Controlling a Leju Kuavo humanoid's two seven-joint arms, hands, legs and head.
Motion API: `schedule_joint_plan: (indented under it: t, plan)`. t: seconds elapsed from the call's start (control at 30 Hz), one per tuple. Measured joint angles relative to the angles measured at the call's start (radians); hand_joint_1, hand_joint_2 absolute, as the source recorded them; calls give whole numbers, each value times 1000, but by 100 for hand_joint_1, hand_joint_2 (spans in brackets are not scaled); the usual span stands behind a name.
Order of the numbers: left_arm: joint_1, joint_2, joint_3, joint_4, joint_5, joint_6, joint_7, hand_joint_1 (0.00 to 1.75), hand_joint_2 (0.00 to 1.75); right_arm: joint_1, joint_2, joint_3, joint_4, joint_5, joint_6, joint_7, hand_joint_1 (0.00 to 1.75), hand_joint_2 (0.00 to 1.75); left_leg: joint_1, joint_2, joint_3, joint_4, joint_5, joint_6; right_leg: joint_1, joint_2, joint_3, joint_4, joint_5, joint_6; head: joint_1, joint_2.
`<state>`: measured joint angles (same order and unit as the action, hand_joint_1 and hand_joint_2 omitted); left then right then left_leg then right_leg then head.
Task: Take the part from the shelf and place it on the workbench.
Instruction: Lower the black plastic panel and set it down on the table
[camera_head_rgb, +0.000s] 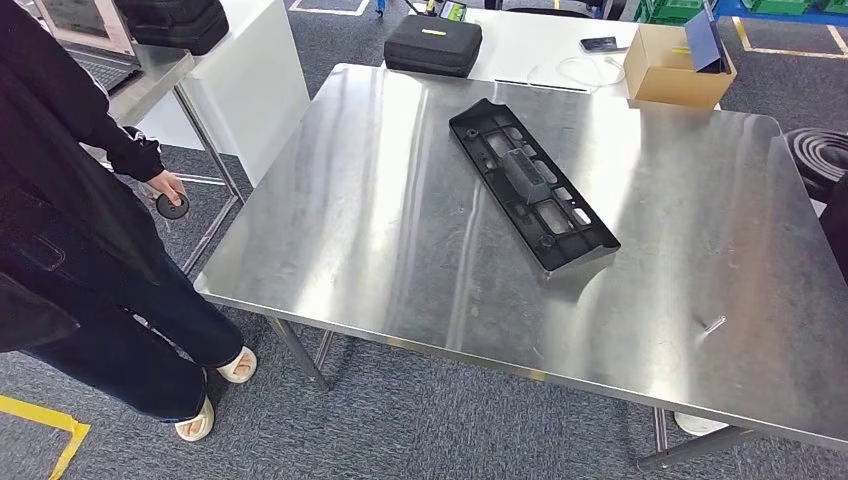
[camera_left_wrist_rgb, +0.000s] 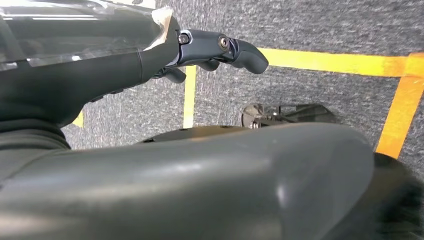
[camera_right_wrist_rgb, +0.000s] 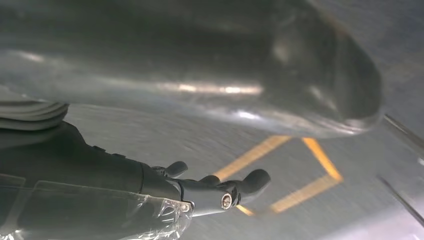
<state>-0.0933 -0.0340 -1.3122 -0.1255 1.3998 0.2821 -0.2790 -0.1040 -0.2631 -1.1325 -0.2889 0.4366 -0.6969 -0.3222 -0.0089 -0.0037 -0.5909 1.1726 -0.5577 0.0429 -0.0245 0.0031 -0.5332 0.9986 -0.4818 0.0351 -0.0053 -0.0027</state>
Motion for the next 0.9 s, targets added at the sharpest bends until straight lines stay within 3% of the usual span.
schedule_joint_plan:
  t: [0.07,0.1,0.17,0.23,0.3,0.37,0.4,0.43,0.47,0.53,0.6,0.7,0.77,0.83,0.9]
  plan:
    - [-2,1,0,0,1,0,1,0,0,1,40,-20,4,27,0,16,0,0,-3,-1,79,-128,35,9,3,0,-2,0,5,7,0,0]
    - [-2,1,0,0,1,0,1,0,0,1,55,-27,6,31,0,19,0,0,-5,-2,96,-160,39,12,4,0,-4,0,8,12,0,0]
    - [-3,2,0,0,2,2,1,0,0,1,75,-39,7,34,0,21,0,0,-11,-1,95,-174,43,16,4,0,-7,-2,17,26,0,0]
    - [-3,1,0,0,2,3,1,0,0,2,89,-47,9,38,-1,24,0,0,-9,1,90,-186,57,27,4,-2,-18,11,9,33,0,0]
    - [-4,1,-1,0,2,5,2,0,0,2,99,-51,10,67,-1,45,0,0,-6,5,79,-195,74,38,4,-2,-55,89,-42,26,3,0]
    - [-4,0,-1,0,3,7,5,0,0,2,118,-60,10,134,-1,91,0,0,-8,8,60,-195,87,42,5,-2,-107,222,-108,19,6,0]
    - [-4,0,-1,0,3,8,7,0,0,2,133,-67,11,170,-1,114,0,0,-8,9,51,-194,93,42,5,-2,-120,267,-125,22,6,0]
    - [-4,0,-2,0,3,9,9,0,0,2,150,-76,13,201,-1,131,0,0,-8,9,44,-193,98,41,4,-3,-113,273,-126,29,6,0]
    - [-4,-1,-2,0,4,9,10,0,0,1,167,-84,17,227,-1,146,0,0,-8,9,38,-192,102,39,3,-3,-84,233,-112,37,5,0]
    - [-4,-3,-3,0,9,9,11,0,0,0,199,-91,28,283,0,182,0,0,-9,9,29,-187,110,32,1,-3,9,82,-69,50,5,0]
    - [-5,-6,-3,-1,16,11,10,0,0,0,231,-83,39,355,14,237,0,0,-12,9,23,-180,115,23,7,-2,63,-20,-43,40,4,0]
    - [-5,-10,-3,-1,23,16,9,0,0,6,285,-46,51,451,78,324,0,0,-11,8,18,-177,123,6,10,-2,59,-30,-30,12,3,0]
    - [-5,-13,-3,-1,22,17,8,0,0,8,320,-9,58,503,119,371,0,0,-6,5,0,-142,90,-8,3,-3,51,-32,-18,-6,1,0]
    - [-6,-15,-7,-1,17,13,6,0,0,9,349,33,65,542,144,401,0,0,1,3,-44,-29,8,-22,1,-5,38,-32,-7,-18,-2,0]
    - [-6,-16,-14,-1,8,7,6,0,0,11,370,61,71,563,163,418,0,0,9,3,-83,91,-56,-33,2,-6,26,-29,4,-20,-3,0]
